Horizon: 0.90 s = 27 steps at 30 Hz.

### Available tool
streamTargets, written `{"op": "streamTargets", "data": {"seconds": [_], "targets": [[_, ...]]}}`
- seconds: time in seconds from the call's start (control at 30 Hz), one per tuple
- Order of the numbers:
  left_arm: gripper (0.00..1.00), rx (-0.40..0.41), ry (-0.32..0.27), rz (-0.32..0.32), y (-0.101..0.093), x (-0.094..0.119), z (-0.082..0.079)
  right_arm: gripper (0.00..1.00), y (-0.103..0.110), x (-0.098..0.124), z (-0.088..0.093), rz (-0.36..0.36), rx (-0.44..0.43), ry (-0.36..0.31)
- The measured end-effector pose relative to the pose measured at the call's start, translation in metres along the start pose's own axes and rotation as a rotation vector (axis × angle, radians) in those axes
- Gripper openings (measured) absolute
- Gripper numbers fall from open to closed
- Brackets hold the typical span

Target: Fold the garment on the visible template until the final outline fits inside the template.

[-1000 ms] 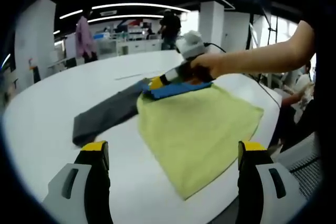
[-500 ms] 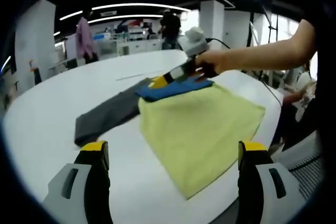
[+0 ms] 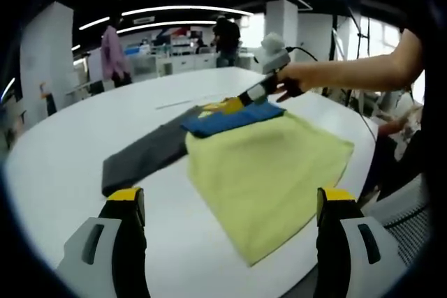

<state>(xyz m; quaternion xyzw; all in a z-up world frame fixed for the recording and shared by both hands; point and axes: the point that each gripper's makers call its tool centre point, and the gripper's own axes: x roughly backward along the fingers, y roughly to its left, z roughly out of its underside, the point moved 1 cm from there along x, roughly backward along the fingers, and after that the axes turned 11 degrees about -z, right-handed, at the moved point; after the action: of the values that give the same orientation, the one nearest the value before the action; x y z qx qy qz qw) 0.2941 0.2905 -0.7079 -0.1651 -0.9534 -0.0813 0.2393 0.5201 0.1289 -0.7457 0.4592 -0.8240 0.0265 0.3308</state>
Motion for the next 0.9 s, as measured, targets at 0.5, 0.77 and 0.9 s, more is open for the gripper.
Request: {"op": "streamTargets", "data": {"seconds": [0.5,0.77,0.9], "targets": [[0.99,-0.008,-0.002,-0.001,0.000,0.001,-0.003,0.94,-0.038,0.058,0.029,0.076,-0.073,0.006],[0.99,-0.009,-0.003,0.002,-0.001,0.000,-0.004,0.92,-0.056,0.086,0.048,0.120,-0.127,-0.002],[0.99,-0.012,-0.001,0.006,-0.002,-0.001,-0.004,0.88,-0.064,0.097,0.059,0.144,-0.136,0.003]]}}
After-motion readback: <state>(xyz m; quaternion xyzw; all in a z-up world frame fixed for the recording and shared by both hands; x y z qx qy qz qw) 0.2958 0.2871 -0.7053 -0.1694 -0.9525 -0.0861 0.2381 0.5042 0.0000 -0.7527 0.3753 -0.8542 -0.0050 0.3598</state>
